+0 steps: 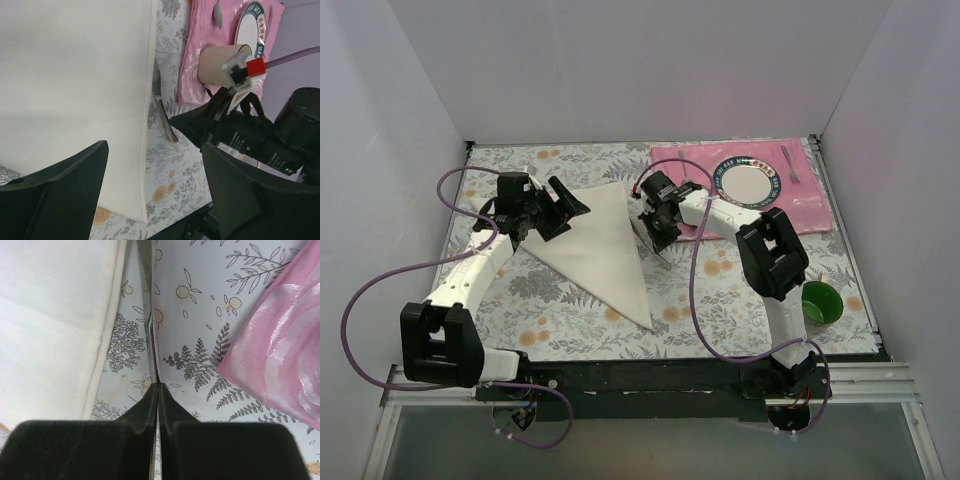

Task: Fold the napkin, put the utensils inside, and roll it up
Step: Grab a utensil with the right arm, then grab a utensil with the left arm

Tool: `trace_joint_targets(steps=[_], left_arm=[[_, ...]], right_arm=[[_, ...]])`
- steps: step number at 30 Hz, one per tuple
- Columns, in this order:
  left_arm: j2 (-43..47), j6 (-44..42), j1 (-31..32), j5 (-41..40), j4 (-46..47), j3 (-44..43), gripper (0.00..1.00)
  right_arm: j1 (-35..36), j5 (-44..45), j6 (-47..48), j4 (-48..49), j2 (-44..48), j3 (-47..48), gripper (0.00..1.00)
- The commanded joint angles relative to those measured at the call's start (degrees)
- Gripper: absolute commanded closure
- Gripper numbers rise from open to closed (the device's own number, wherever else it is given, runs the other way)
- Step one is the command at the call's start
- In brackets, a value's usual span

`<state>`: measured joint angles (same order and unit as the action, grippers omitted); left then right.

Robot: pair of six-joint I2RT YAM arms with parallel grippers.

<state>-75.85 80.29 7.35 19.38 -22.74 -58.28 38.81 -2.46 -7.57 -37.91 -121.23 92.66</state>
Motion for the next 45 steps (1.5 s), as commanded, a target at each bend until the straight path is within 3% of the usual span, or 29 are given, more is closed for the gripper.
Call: trace_joint_targets(steps=[1, 4, 10, 14, 19, 20, 26, 31, 34, 37, 45], left_arm=[[-0.87, 3.29, 0.2, 8.65, 4.63, 2.82, 0.26], [-2.1, 5.66, 0.55, 12.43, 8.14, 5.63, 0.28], [-3.95, 6.72, 3.27, 12.62, 10.52, 6.25, 0.33], [-7.37, 6.63, 9.32, 6.4, 8.16, 2.13, 0.38], [-16.07, 12.24, 17.06, -10.38, -4.92, -7.0, 0.44], [-17.04, 12.87, 20.56, -16.68, -6.6, -10.33, 0.44], [-27.66, 22.95, 30.33, -29.82, -17.05, -22.29, 0.41], [-42.42, 35.35, 35.09, -41.95, -40.59, -46.24, 0.44], [-52.18, 40.9, 36.68, -41.88, -50.19, -59.0, 0.46], [-58.34, 47.05, 37.73, -41.26, -56.0, -65.8, 0.5], [-58.36, 52.68, 39.14, -39.59, -53.9, -60.99, 0.53]], right_arm=[[0.39, -2.46, -2.62, 5.47, 4.86, -2.57, 0.99], [0.39, -2.29, -3.41, 6.35, 5.74, -3.54, 0.99], [0.39, -2.47, -2.8, 4.43, 6.09, -2.75, 0.99], [0.39, 2.09, -2.97, 1.45, 8.46, -3.19, 0.81], [0.13, 15.18, -9.55, -3.13, 13.55, -6.17, 0.77], [-0.13, 16.86, -11.13, -3.92, 15.56, -6.7, 0.77], [-1.63, 23.55, -17.65, -5.69, 27.06, -15.83, 0.75], [-3.21, 30.49, -20.11, -3.93, 36.84, -24.53, 0.75], [-3.91, 31.11, -18.53, -2.7, 41.76, -27.44, 0.75], [-4.7, 29.97, -16.69, -0.41, 46.86, -32.18, 0.75], [-5.14, 21.71, -13.97, 2.58, 56.36, -40.27, 0.75]])
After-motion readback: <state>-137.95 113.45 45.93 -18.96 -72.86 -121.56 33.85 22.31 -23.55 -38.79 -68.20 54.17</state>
